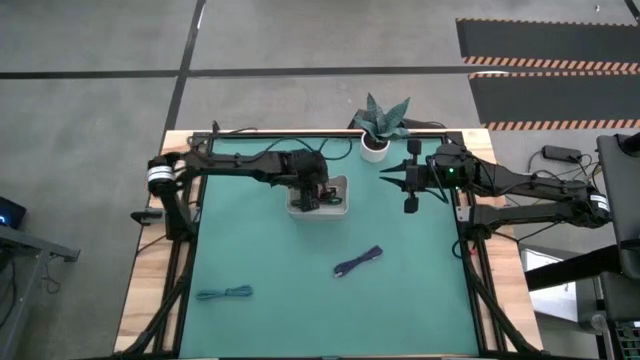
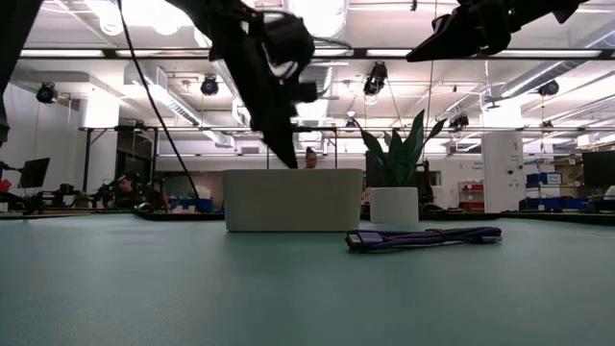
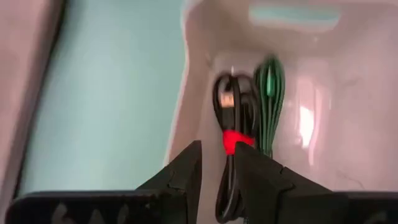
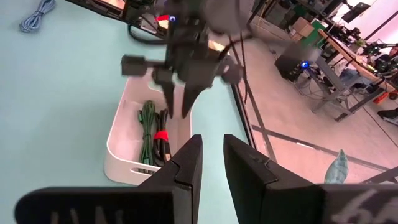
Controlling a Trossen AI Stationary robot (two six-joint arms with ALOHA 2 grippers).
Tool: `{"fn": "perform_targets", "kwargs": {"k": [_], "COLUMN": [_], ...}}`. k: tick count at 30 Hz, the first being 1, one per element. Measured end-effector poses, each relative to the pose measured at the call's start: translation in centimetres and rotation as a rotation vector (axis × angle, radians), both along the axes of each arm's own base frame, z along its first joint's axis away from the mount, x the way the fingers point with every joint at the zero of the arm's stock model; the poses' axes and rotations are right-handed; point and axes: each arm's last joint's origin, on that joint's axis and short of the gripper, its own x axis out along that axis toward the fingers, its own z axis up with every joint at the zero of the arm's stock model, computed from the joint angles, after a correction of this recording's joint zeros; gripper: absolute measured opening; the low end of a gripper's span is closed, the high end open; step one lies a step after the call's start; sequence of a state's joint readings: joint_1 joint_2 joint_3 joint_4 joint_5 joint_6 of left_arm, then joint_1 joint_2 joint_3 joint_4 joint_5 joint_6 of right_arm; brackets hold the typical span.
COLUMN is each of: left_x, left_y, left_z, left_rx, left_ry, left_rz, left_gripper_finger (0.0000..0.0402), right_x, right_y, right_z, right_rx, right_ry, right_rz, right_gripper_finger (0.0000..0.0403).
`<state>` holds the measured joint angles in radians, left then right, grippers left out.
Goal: Pick and place USB-C Cables
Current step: Put the purple charger cable into the white bin
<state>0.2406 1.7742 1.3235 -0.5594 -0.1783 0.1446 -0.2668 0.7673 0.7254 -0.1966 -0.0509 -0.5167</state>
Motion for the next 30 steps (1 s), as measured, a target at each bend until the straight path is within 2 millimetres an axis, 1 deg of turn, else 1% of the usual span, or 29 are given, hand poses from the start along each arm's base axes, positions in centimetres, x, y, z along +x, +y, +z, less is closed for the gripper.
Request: {"fn": "perform_targets", "kwargs": {"k": [5, 9, 13, 17, 21, 24, 27, 30], "left_x": [-1.3, -2.3, -3.3, -4.6, -6.0, -7.0, -7.9, -8.6], "left_y": [-0.6, -1.9, -3.7, -5.6, -7.2, -7.9, -8.3, -8.5], "left_z": [3.0, 5.2, 6.3, 6.3, 5.8, 5.7, 5.5, 5.2], "left_rx": [0.021, 0.035, 0.034, 0.039, 0.039, 0.042, 0.047, 0.051], "left_ry": [-0.086, -0.161, -0.253, -0.356, -0.432, -0.502, -0.566, -0.625], "left_rz": [0.002, -0.029, -0.056, -0.11, -0.157, -0.178, -0.191, -0.197], "left_gripper_finger": [0.008, 0.008, 0.008, 0.008, 0.008, 0.008, 0.008, 0.008], "right_x": [0.0, 0.0, 0.1, 0.1, 0.1, 0.4, 0.7, 1.3], "right_y": [0.0, 0.0, 0.0, 0.0, 0.0, -0.1, -0.1, 0.0], "right_z": [0.1, 0.2, 0.2, 0.2, 0.2, 0.3, 0.1, -0.4], "right_rx": [-0.003, 0.012, 0.031, 0.068, 0.113, 0.172, 0.253, 0.354], "right_ry": [-0.014, -0.021, -0.026, -0.033, -0.052, -0.083, -0.086, -0.069], "right_rz": [0.0, -0.006, -0.012, -0.025, -0.041, -0.055, -0.069, -0.041], "right_gripper_finger": [0.0057, 0.0057, 0.0057, 0.0057, 0.0057, 0.0057, 0.0057, 0.0057]}}
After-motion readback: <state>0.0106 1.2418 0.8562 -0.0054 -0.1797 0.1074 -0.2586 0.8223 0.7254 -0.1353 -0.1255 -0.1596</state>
